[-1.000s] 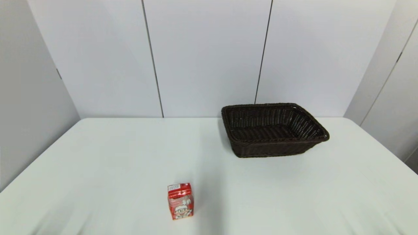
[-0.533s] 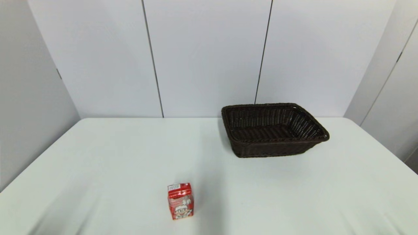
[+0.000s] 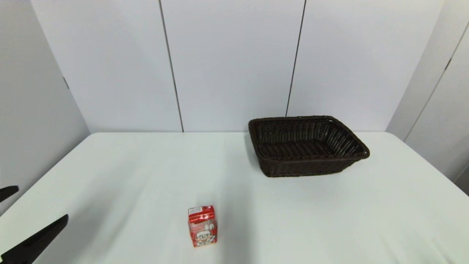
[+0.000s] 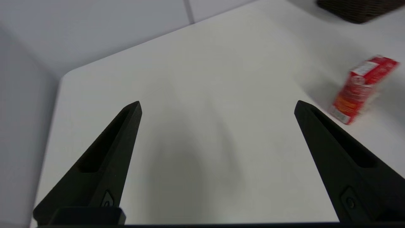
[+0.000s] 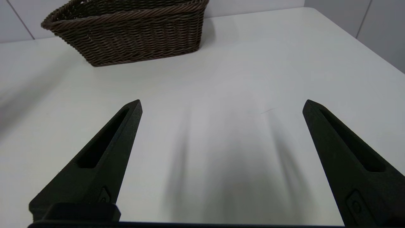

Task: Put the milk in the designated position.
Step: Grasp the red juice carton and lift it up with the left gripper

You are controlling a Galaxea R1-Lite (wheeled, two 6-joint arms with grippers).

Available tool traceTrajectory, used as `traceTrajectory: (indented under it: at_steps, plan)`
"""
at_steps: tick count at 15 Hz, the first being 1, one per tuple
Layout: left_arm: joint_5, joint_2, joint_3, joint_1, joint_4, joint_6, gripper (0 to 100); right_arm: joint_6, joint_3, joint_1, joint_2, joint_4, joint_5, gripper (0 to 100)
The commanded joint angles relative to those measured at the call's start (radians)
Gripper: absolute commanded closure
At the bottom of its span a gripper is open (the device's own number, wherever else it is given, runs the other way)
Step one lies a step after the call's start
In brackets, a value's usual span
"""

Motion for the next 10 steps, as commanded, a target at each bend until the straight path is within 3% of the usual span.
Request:
traceTrajectory:
  at_steps: [1, 3, 5, 10]
  plan:
    - [-0.170, 0.254, -0.070, -0.003, -0.012, 0.200, 0, 0.000, 0.000, 0.000, 0.000, 0.000, 0.000, 0]
    - [-0.262, 0.351, -0.087, -0.009, -0.050, 0.291, 0, 0.000, 0.000, -0.001, 0.000, 0.000, -0.001, 0]
    - [-0.435, 0.498, -0.081, -0.009, -0.048, 0.393, 0, 0.000, 0.000, 0.000, 0.000, 0.000, -0.001, 0]
    - [-0.624, 0.742, -0.078, -0.033, -0.030, 0.587, 0, 0.000, 0.000, 0.000, 0.000, 0.000, 0.000, 0]
